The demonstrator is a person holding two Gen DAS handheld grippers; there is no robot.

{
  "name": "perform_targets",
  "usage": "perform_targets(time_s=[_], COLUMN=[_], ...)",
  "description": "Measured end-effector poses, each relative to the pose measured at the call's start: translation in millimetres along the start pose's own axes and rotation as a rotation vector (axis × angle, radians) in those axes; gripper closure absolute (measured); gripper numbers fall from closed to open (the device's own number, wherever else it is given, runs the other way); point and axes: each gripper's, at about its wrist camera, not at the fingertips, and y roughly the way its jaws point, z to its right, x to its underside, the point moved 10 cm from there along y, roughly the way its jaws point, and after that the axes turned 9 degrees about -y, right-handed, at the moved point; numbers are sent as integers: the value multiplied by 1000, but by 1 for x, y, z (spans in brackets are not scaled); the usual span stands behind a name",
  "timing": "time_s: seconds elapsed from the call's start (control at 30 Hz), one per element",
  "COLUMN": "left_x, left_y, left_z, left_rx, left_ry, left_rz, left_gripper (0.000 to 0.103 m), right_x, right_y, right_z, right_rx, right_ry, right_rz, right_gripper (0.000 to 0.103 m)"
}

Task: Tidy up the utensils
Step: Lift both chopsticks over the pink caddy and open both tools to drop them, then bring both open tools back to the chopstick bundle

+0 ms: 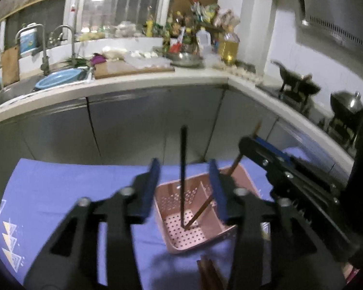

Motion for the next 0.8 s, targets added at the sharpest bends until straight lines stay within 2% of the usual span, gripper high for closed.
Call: perform_targets(time_s=[0.1, 0.17, 0.2, 0.23, 0.47, 0.63, 0.7, 0.73, 0.77, 0.8], left_x=[-12, -16, -16, -17, 1, 45, 79, 104, 132, 162], left_y=[-29, -47, -59, -67, -113, -136, -132, -124, -112, -99], left_z=[-3, -1, -1, -1, -6, -19, -23, -25, -27, -27], left_rx=[-1, 3, 4, 7, 28, 76, 72, 72, 69, 66], left_ry=[-14, -15, -15, -14, -16, -30, -9, 1, 7, 12], left_rz=[68, 94, 117, 130, 166, 127, 65, 4, -70, -155], left_gripper=[52, 48, 46, 46, 46, 46, 46, 52, 57, 65], right_x=[-10, -16, -17, -17, 6, 59, 102, 119, 154, 171], right_y=[-23, -45, -56, -63, -126, -161, -162, -159, -151, -146], right_z=[-6, -13, -17, -19, -31, -19, -14, -13, -13, -13], right_rx=[-4, -6, -8, -11, 1, 29, 54, 57, 62, 58], right_ry=[-14, -33, -37, -41, -69, -21, -15, -19, -24, -25], right_rz=[34, 62, 76, 87, 132, 120, 39, -7, -109, -160], right_gripper=[88, 74, 60, 53, 53, 53, 58, 65, 69, 75])
